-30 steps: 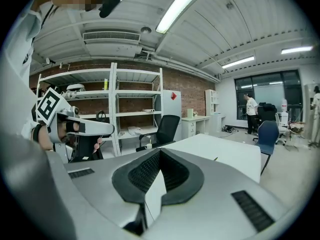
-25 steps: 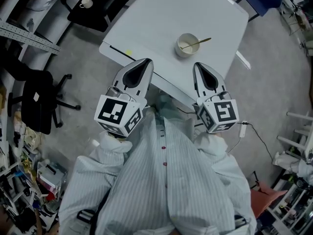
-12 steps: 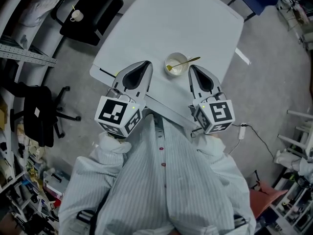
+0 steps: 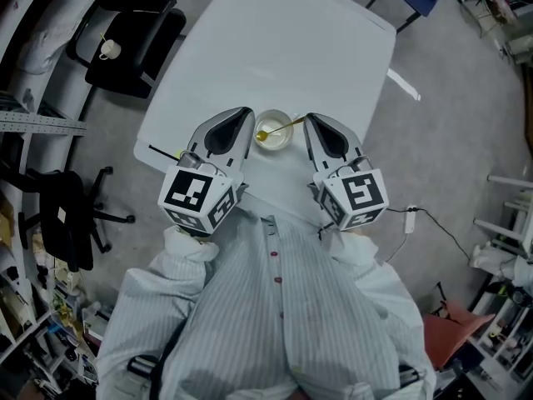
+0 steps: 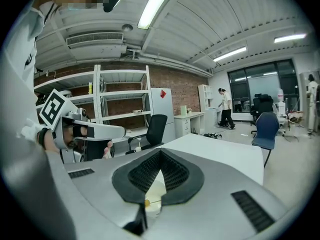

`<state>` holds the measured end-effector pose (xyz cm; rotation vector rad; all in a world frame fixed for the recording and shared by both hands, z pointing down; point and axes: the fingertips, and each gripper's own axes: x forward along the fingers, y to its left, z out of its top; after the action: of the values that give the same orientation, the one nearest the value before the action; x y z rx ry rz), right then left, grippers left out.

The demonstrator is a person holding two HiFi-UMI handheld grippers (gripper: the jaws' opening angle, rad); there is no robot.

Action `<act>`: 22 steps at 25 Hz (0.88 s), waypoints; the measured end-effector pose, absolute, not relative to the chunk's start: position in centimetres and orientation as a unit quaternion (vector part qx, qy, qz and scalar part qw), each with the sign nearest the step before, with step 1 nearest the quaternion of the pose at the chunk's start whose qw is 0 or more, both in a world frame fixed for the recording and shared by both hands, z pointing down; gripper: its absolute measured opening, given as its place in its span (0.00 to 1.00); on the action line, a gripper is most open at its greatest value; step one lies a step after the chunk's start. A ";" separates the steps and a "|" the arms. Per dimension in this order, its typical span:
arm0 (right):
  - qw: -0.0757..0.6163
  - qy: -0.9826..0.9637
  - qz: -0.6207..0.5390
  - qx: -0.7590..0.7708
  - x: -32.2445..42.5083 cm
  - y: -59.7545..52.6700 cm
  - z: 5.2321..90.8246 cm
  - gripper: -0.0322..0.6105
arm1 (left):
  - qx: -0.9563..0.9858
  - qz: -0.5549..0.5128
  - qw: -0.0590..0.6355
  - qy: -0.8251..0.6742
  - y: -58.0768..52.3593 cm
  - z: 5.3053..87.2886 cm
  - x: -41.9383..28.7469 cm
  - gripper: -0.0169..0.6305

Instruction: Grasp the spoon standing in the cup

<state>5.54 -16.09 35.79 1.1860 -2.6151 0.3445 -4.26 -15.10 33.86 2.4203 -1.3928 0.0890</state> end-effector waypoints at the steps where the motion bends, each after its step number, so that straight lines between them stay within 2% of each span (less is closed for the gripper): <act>1: 0.124 -0.897 0.120 0.407 5.8 -16.4 35.9 0.06 | 0.854 0.033 0.173 -0.489 -15.5 34.0 -3.9 0.05; 22: 0.142 -0.865 0.132 0.463 6.2 -17.2 37.2 0.06 | 0.887 0.053 0.183 -0.420 -17.8 35.6 -3.1 0.05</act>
<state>6.25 -17.25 37.15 1.3363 -2.4962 0.3797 -3.05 -17.83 35.55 2.5030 -1.1848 0.1502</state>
